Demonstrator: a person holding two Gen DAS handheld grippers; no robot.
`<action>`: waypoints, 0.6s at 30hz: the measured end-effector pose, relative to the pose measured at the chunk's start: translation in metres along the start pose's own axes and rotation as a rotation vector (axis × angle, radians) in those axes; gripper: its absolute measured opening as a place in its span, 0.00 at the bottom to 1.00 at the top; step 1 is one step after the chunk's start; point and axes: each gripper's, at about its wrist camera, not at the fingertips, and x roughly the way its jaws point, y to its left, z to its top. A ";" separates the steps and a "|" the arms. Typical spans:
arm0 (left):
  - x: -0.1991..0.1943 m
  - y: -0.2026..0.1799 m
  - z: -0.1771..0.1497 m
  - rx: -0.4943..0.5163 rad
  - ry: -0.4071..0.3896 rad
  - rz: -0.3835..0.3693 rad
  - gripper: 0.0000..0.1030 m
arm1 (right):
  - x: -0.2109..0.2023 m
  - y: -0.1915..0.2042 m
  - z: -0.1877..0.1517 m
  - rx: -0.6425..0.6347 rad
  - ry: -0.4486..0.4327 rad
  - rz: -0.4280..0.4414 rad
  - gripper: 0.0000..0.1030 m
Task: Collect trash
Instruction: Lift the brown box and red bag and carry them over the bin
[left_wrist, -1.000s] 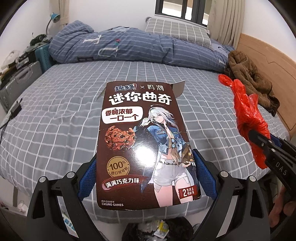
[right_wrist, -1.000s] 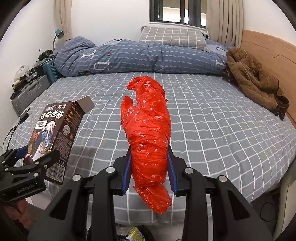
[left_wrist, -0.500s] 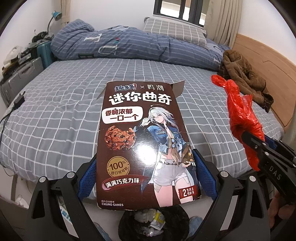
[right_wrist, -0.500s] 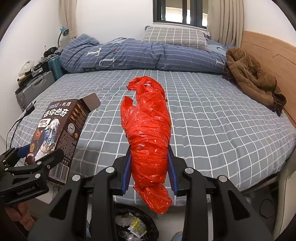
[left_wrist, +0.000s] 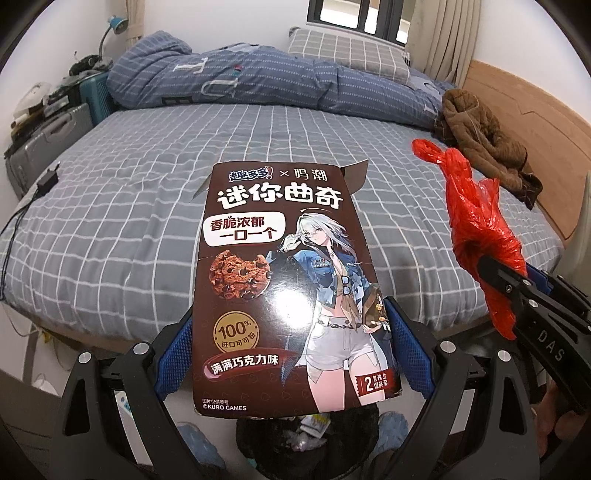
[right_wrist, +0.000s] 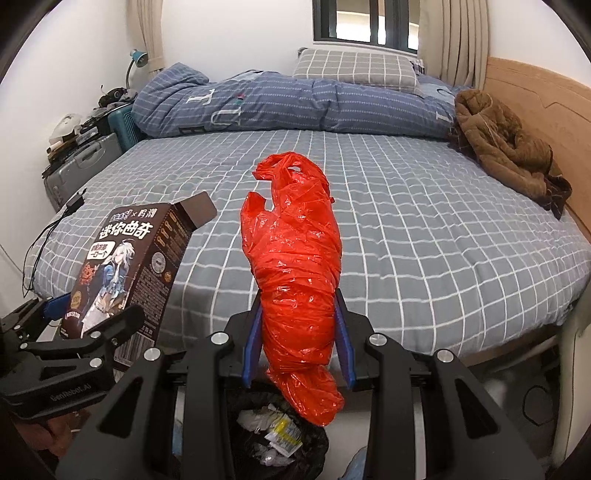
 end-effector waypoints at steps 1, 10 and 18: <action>-0.001 0.001 -0.003 -0.004 0.003 0.000 0.88 | -0.002 0.001 -0.003 -0.002 0.002 0.000 0.32; -0.018 0.003 -0.032 -0.008 0.021 -0.005 0.88 | -0.015 0.010 -0.026 0.003 0.033 0.012 0.32; -0.031 0.005 -0.052 -0.020 0.053 0.003 0.88 | -0.031 0.010 -0.046 0.019 0.063 0.002 0.32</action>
